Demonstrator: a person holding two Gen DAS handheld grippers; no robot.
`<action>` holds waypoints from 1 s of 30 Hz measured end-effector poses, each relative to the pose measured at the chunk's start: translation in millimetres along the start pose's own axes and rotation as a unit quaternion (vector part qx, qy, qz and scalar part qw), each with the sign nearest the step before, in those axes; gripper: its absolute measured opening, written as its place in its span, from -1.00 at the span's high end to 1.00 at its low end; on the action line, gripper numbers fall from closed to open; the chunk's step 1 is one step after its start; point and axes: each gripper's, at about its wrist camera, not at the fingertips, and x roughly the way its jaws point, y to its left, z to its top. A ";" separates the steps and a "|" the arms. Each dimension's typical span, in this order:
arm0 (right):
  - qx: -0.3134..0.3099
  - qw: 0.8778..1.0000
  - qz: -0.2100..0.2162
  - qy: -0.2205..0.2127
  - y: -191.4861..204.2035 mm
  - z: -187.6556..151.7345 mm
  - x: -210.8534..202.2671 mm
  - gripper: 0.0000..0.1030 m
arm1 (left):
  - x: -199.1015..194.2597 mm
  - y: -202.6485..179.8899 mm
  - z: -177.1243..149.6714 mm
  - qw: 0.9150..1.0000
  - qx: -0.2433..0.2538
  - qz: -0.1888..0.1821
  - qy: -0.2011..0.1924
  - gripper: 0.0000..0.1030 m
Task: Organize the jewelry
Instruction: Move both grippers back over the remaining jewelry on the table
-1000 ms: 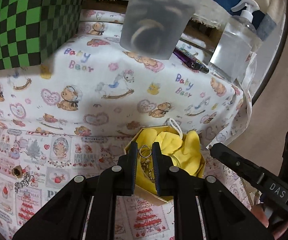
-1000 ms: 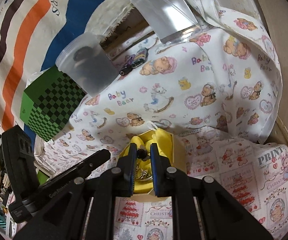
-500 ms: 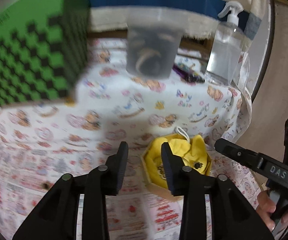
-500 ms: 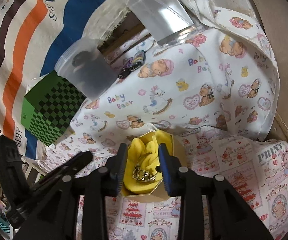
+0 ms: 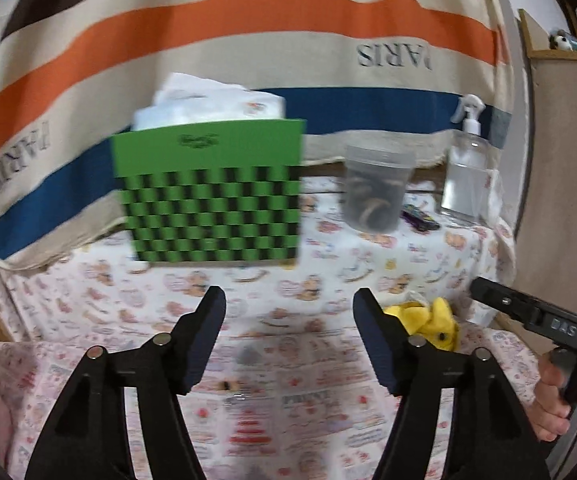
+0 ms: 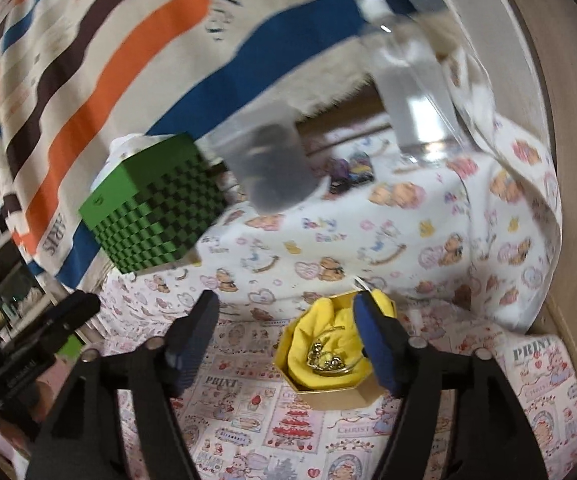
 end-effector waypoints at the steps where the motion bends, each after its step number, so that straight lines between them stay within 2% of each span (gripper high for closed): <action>1: -0.010 1.000 -0.004 0.000 5.4 -1.4 0.5 -0.37 | -1.8 5.6 -1.8 1.000 0.002 0.006 -0.002 -0.32; 4: -0.023 1.000 -0.011 0.002 12.6 -5.3 3.4 -0.44 | -2.2 19.4 -10.4 0.999 -0.005 0.028 -0.014 -0.33; 6: -0.034 0.999 -0.018 0.004 16.4 -8.4 7.4 -0.50 | 5.2 24.6 -16.2 0.999 -0.007 0.040 -0.007 -0.33; 8: -0.044 0.999 -0.028 0.004 18.7 -12.3 10.6 -0.62 | 7.6 29.3 -18.9 0.999 -0.008 0.040 0.002 -0.33; 14: -0.060 0.997 -0.050 0.005 22.1 -22.2 20.6 -0.91 | 0.2 43.5 -21.4 0.997 -0.022 0.070 -0.011 -0.34; 19: -0.067 0.996 -0.052 0.010 24.0 -25.8 23.8 -0.91 | 9.9 54.4 -23.6 0.995 -0.025 0.092 0.001 -0.37; 21: -0.073 0.996 -0.055 0.008 25.8 -26.3 23.3 -0.92 | 12.3 60.4 -24.4 0.994 -0.035 0.098 0.010 -0.43; 23: -0.076 0.995 -0.060 0.005 27.6 -26.5 22.6 -0.93 | 10.4 68.0 -23.2 0.992 -0.047 0.116 0.017 -0.65; 24: -0.075 0.995 -0.066 0.004 28.8 -27.0 22.2 -0.93 | 6.0 72.5 -21.6 0.990 -0.055 0.126 0.012 -0.70; 26: -0.080 0.994 -0.073 0.000 33.4 -28.3 21.1 -0.95 | -4.3 80.9 -19.3 0.990 -0.074 0.121 -0.003 -0.83; 28: -0.095 0.993 -0.072 0.000 40.4 -30.3 21.2 -0.99 | -10.2 87.5 -17.3 0.990 -0.087 0.114 -0.006 -0.84; 30: -0.117 0.990 -0.076 0.000 48.4 -33.4 22.5 -0.99 | -13.7 91.0 -15.2 0.989 -0.082 0.123 -0.004 -0.90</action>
